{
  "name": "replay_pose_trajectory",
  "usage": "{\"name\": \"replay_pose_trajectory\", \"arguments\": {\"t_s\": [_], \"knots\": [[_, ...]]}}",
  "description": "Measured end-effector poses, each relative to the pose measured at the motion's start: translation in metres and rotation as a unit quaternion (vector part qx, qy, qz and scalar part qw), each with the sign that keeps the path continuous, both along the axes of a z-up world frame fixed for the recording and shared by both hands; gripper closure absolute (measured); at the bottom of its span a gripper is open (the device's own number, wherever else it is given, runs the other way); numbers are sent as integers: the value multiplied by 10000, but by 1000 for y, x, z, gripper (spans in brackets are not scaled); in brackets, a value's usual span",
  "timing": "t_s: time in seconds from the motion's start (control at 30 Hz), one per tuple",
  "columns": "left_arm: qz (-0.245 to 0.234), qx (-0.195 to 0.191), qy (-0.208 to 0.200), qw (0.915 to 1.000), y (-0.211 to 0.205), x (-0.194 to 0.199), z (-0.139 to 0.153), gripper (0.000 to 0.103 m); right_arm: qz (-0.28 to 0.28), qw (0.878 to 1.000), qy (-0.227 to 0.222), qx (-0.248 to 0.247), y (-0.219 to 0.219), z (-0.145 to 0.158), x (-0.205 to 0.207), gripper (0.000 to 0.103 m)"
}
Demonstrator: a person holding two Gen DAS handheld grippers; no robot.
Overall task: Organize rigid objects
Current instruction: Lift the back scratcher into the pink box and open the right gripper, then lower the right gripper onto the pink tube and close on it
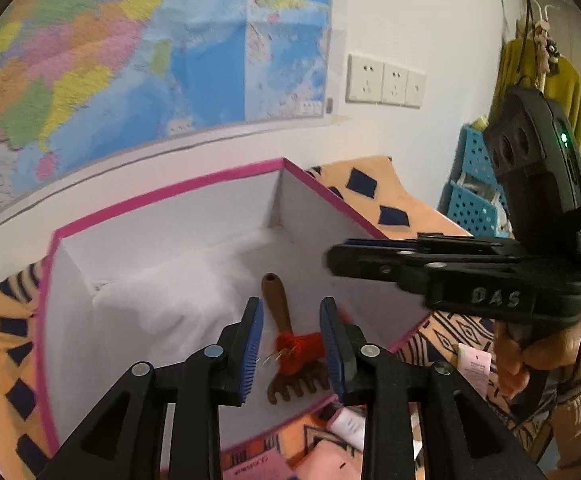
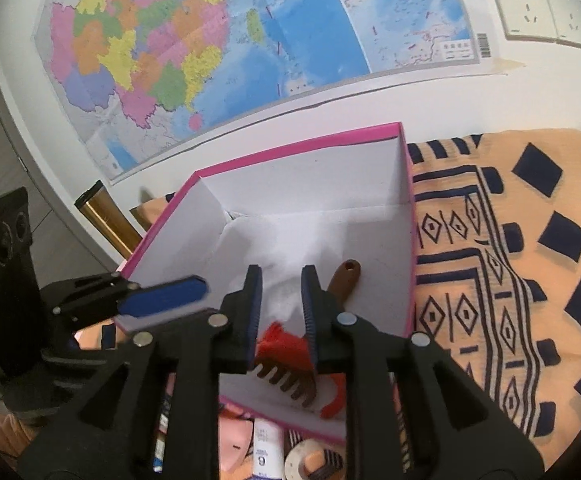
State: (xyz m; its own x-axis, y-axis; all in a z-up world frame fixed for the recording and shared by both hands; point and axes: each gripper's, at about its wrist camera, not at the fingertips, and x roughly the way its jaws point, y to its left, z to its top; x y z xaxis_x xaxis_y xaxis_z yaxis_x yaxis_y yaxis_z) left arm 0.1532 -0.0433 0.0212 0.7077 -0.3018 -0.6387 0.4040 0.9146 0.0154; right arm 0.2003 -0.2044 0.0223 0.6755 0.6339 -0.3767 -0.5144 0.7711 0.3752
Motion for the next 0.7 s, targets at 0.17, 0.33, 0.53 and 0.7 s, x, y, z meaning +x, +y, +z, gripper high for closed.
{"name": "replay_pose_trajectory", "arguments": {"t_s": [0.17, 0.33, 0.53, 0.7], "knots": [[226, -298, -217, 9991, 22, -30, 16, 63, 142, 9996, -219, 59, -10, 4, -25, 71], [443, -443, -414, 9972, 42, -62, 24, 56, 505, 9979, -397, 41, -11, 1, -58, 67], [768, -559, -284, 9951, 69, -91, 9, 56, 951, 9948, -348, -134, 2, -17, -86, 60], [643, -722, -4, 9953, 72, -116, -13, 56, 698, 9968, -116, -364, -11, -42, -95, 59]]}}
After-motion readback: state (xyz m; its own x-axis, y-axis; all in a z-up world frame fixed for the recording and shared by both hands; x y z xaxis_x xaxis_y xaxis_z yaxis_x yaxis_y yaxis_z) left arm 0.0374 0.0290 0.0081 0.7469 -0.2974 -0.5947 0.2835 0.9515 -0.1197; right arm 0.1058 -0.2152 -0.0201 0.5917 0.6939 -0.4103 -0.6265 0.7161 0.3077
